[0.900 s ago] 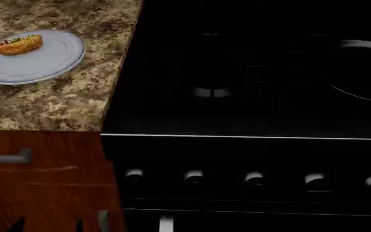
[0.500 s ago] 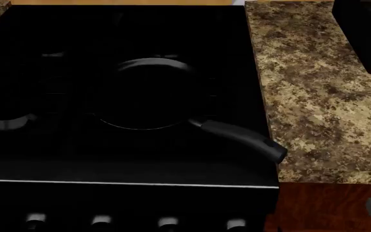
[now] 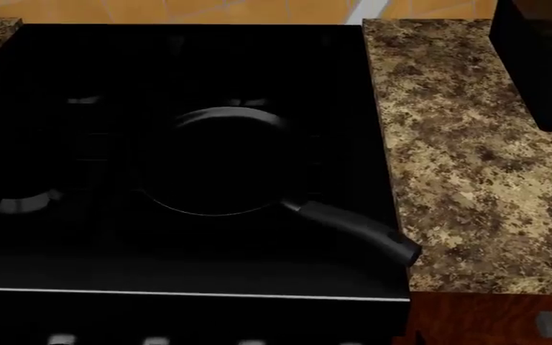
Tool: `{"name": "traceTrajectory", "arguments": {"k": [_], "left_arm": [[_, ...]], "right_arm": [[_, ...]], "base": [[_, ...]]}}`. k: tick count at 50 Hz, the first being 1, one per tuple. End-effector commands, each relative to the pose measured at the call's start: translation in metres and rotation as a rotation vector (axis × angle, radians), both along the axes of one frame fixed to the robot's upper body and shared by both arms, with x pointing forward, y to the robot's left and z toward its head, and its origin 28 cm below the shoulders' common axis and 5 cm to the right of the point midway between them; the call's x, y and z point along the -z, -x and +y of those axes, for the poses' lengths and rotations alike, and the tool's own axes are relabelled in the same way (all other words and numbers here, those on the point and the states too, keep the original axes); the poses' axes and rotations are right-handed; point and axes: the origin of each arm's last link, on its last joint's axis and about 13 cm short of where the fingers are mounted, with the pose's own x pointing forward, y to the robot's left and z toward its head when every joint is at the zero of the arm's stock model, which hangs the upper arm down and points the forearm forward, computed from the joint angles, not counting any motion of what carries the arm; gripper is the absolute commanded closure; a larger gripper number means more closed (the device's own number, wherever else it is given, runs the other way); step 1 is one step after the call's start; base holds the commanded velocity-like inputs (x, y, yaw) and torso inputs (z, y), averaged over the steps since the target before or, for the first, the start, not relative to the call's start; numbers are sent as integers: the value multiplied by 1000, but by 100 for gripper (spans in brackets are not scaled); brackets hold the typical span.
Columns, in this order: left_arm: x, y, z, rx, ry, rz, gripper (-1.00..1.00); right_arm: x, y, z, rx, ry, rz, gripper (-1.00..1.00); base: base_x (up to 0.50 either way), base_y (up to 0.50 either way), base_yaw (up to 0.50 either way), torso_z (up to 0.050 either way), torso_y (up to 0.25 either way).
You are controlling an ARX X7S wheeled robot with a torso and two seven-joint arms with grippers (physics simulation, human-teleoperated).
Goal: Pick the hot dog from the plate and place it in the pan.
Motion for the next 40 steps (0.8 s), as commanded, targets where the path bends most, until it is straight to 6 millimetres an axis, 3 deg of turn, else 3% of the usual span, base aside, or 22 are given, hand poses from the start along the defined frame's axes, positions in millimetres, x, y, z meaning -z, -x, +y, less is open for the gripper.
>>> {"name": "traceTrajectory", "arguments": {"k": [1, 23, 29, 40], "left_arm": [[0, 0, 0, 7, 6, -1, -100], [0, 0, 0, -15, 12, -8, -100], [0, 0, 0, -14, -10, -3, -100], [0, 0, 0, -40, -26, -24, -100]], "right_arm": [[1, 1, -1, 5, 3, -5, -100], [-4, 2, 2, -9, -9, -27, -100], [-1, 4, 3, -9, -32, -27, -100], [-3, 4, 4, -20, -41, -41, -100]], "base": [[0, 0, 0, 50, 0], [0, 0, 0, 49, 0], [10, 77, 0, 0, 0], [91, 500, 0, 0, 0]]}}
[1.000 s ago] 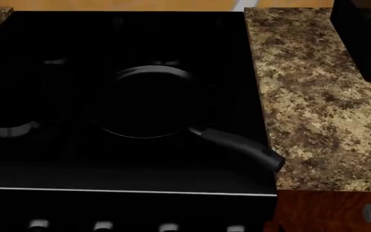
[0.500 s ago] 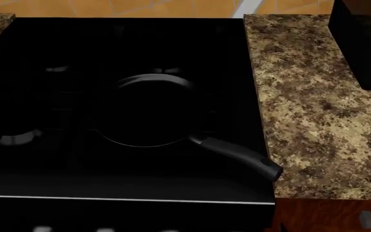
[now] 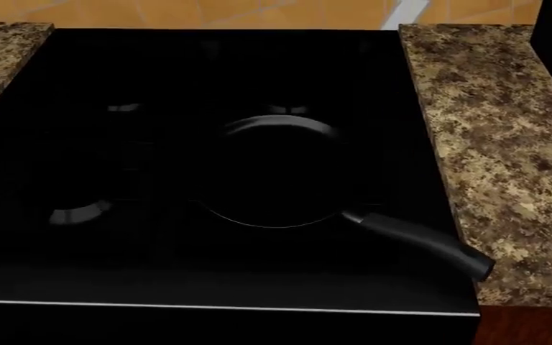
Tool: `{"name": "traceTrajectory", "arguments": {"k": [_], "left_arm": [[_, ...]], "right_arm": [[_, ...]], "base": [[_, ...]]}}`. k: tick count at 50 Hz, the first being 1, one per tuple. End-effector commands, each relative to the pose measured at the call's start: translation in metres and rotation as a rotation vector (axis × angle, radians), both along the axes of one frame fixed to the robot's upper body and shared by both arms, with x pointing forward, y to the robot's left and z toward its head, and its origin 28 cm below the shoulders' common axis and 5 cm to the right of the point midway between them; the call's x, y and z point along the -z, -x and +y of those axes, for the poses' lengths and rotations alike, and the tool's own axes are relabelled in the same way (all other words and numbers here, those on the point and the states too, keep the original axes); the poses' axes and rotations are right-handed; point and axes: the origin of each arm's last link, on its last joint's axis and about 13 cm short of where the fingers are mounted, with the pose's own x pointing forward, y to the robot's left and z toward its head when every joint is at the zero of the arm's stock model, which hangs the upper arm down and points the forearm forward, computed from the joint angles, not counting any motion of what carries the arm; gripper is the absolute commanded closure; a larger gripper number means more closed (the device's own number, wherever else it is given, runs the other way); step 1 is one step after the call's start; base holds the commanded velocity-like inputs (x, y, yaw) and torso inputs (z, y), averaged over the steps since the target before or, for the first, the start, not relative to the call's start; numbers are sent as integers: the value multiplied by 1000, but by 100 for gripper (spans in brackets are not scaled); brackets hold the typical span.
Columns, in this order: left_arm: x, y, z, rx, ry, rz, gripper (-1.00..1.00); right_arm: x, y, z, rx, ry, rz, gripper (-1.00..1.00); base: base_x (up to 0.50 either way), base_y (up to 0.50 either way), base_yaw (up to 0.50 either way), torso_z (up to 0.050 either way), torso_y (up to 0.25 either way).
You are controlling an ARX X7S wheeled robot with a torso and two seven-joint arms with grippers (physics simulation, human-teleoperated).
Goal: Pick the hot dog from the plate and place it in the pan.
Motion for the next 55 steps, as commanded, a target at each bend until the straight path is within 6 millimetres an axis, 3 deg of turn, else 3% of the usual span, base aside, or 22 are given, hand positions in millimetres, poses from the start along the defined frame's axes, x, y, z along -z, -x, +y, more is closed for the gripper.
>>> {"name": "traceTrajectory", "arguments": {"k": [1, 55], "left_arm": [[0, 0, 0, -17, -8, -10, -100], [0, 0, 0, -20, -4, 6, -100]], "right_arm": [[-1, 1, 2, -6, -13, -13, -100], [0, 8, 4, -21, 34, -27, -100]], "base": [[94, 500, 0, 0, 0], [-5, 500, 0, 0, 0]]}}
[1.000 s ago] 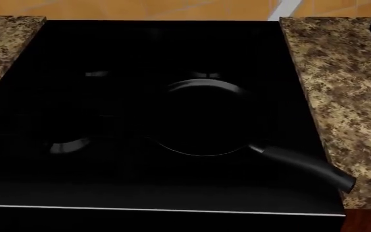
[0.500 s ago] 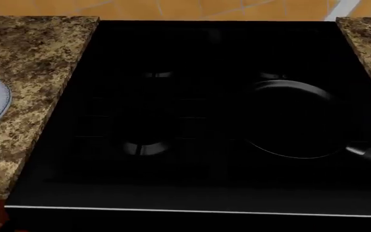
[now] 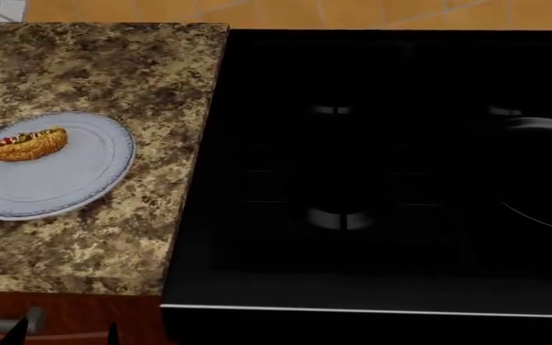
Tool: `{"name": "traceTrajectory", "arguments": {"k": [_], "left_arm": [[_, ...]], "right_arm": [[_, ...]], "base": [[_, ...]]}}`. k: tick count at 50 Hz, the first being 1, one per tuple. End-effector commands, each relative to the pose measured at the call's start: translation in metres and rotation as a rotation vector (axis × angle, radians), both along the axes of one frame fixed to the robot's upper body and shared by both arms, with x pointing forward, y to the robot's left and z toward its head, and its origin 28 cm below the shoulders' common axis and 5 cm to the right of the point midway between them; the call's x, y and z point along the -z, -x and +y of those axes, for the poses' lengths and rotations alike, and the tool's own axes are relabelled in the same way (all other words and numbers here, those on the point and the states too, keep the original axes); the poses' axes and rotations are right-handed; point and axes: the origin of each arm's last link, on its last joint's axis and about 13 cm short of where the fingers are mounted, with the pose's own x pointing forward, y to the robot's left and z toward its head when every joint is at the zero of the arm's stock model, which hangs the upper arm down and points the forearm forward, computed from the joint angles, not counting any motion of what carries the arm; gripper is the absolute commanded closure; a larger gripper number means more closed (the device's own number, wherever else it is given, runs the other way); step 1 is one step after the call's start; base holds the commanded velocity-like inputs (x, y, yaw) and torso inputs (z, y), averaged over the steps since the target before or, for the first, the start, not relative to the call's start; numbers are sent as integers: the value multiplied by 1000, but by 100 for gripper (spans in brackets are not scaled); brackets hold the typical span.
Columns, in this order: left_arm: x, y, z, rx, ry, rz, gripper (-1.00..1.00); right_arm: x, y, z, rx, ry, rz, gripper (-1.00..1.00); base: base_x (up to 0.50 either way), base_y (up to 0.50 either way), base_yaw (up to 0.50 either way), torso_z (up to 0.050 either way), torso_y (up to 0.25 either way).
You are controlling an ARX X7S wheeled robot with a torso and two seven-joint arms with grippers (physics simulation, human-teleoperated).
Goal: Pick the hot dog from the plate and place it in the pan.
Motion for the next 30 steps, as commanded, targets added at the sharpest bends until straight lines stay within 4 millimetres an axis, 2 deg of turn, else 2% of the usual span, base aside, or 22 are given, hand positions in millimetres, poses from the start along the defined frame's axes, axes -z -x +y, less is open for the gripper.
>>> {"name": "traceTrajectory", "arguments": {"k": [1, 28, 30], "left_arm": [[0, 0, 0, -2, 5, 2, -100], [0, 0, 0, -1, 45, 1, -100], [0, 0, 0, 1, 41, 1, -100]], "right_arm": [[2, 4, 0, -1, 8, -1, -100], [3, 4, -1, 7, 6, -3, -100], [2, 4, -2, 9, 0, -6, -100]], "base": [[-20, 500, 0, 0, 0], [-14, 499, 0, 0, 0], [0, 0, 0, 0, 0]]}}
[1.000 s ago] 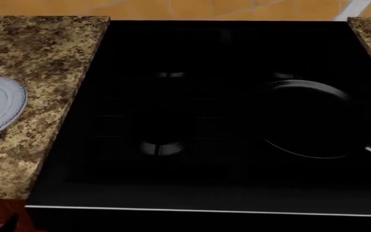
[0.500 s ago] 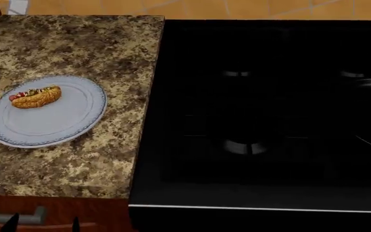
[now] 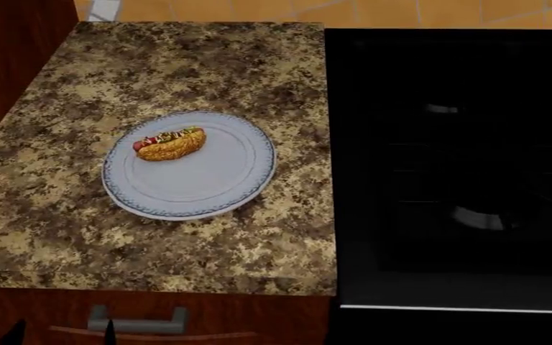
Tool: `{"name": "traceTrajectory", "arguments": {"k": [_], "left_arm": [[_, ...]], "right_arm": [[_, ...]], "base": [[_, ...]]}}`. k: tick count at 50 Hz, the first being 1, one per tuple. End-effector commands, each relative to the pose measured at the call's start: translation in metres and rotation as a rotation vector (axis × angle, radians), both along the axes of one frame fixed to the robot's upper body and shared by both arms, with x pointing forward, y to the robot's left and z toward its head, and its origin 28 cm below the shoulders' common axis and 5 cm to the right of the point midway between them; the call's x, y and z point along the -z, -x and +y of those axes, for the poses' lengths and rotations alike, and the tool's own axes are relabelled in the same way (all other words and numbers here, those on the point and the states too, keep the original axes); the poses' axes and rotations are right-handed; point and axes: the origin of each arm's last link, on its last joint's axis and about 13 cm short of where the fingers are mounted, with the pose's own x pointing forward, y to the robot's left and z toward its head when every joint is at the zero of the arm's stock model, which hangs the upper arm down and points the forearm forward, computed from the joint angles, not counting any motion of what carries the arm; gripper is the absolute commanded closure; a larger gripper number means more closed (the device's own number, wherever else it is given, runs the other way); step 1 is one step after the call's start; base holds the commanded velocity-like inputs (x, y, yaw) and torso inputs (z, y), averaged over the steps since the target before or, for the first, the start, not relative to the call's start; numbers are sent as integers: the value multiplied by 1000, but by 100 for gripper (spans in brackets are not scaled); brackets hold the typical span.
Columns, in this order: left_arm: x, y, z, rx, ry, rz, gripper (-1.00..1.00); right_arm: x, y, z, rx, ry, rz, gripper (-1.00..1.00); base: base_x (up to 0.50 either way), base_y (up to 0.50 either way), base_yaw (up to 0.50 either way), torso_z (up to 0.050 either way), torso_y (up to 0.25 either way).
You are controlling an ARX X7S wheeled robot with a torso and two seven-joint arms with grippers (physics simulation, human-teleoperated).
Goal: Pick the hot dog from the plate and place it in the pan.
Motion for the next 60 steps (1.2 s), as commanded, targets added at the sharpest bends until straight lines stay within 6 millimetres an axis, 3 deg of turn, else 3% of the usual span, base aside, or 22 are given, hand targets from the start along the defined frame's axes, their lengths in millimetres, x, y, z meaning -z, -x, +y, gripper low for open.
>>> {"name": "traceTrajectory", "arguments": {"k": [1, 18, 19, 20, 37, 43, 54, 60], "left_arm": [[0, 0, -1, 10, 7, -4, -100], [0, 0, -1, 31, -7, 15, -100], [-107, -1, -12, 293, 74, 19, -100], [0, 0, -1, 31, -16, 19, -100], [-3, 0, 1, 26, -14, 17, -100], [-14, 6, 2, 19, -12, -10, -100], [-57, 11, 1, 13, -4, -61, -100], [-75, 19, -1, 28, -23, -67, -100]], "right_arm": [[-2, 0, -2, 11, -8, -16, -100], [-1, 0, -3, 12, 3, -2, -100], [-66, -1, 20, 0, 107, -447, -100], [-2, 0, -3, 11, 1, -1, -100], [-1, 0, -4, 18, 3, -3, -100], [-19, 1, -6, 29, 11, -27, -100], [-58, 6, -12, 61, 46, -64, -100], [-91, 9, -13, 64, 54, -100, -100]], "base": [[0, 0, 0, 0, 0], [0, 0, 0, 0, 0], [0, 0, 0, 0, 0], [0, 0, 0, 0, 0], [0, 0, 0, 0, 0], [0, 0, 0, 0, 0], [0, 0, 0, 0, 0], [0, 0, 0, 0, 0]]}}
